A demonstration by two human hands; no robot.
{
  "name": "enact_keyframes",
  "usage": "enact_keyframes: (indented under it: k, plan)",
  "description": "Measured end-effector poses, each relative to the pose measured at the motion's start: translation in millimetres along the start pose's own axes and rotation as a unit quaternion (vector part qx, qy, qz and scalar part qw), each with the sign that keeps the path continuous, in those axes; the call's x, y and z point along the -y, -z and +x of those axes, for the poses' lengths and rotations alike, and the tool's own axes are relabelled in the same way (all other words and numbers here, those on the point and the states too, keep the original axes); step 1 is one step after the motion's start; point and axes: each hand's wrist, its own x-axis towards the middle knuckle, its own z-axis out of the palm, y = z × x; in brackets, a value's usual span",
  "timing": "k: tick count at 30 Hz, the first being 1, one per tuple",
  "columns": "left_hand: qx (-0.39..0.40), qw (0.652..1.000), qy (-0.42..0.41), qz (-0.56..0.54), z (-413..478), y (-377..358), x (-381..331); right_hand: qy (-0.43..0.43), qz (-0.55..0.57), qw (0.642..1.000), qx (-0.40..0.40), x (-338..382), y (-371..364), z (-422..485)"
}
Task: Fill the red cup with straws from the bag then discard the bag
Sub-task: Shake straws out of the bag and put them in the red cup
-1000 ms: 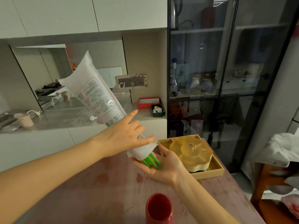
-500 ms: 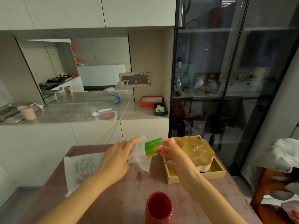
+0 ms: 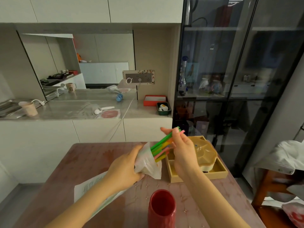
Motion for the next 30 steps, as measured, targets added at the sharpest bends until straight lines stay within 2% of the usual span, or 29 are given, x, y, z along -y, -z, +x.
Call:
enact_keyframes:
  k: [3,6,10,14,17,20,23,26,30]
  plan:
    - [0.0,1.0,-0.005,-0.012,-1,-1,2,0.006,-0.021,1.0,0.002,4,9,7]
    - [0.001,1.0,-0.021,-0.011,1,-4,-1,-0.053,-0.012,0.997,0.049,-4,6,5]
    - [0.015,0.999,-0.026,-0.012,0,-9,-7,-0.082,-0.002,0.996,0.043,-14,2,-5]
    - [0.025,1.0,-0.015,-0.003,-5,-16,-2,-0.03,-0.002,0.999,-0.043,-11,-1,-6]
    - [0.027,1.0,0.004,-0.003,-14,-21,7,-0.008,0.117,0.984,-0.131,2,8,4]
    - [0.017,0.999,0.027,0.009,-24,-25,26,0.009,0.259,0.948,-0.186,17,32,16]
    - [-0.003,0.999,0.053,0.007,-35,-26,43,0.032,0.309,0.923,-0.227,29,59,25]
    - [-0.026,0.996,0.085,-0.011,-42,-24,53,0.061,0.291,0.927,-0.23,34,76,27]
    - [-0.041,0.992,0.119,-0.019,-45,-23,64,0.068,0.159,0.964,-0.204,25,70,13]
